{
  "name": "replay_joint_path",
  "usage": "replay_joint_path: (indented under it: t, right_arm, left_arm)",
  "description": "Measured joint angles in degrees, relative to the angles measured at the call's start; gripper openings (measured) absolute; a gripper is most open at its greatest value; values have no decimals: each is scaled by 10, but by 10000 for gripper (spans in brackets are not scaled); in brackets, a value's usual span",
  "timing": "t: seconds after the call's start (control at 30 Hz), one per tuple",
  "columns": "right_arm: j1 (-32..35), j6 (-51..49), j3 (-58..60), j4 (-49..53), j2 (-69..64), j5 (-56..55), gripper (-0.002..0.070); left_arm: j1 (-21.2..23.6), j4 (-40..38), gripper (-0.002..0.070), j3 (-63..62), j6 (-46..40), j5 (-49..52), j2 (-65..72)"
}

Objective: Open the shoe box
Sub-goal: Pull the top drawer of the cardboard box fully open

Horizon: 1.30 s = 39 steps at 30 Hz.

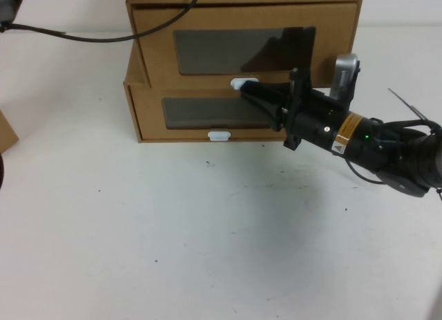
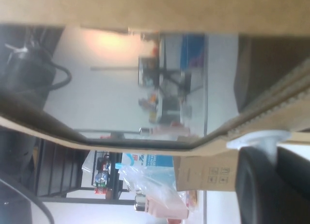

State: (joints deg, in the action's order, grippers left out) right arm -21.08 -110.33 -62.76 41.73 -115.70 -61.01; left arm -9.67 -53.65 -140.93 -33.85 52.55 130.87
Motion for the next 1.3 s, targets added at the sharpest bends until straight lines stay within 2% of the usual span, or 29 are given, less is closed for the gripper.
replay_joint_path:
  t: [0.33, 0.93, 1.3]
  right_arm:
    - [28, -12, 0, 25, 0, -5, -1]
    - [29, -43, 4, 78, 1, -38, -1]
    - [33, -62, 6, 124, 29, -16, -1]
  left_arm:
    - [10, 0, -9, 0, 23, -13, 0]
    - [13, 3, -9, 0, 25, -17, 0]
    - [14, 5, -9, 0, 25, -21, 0]
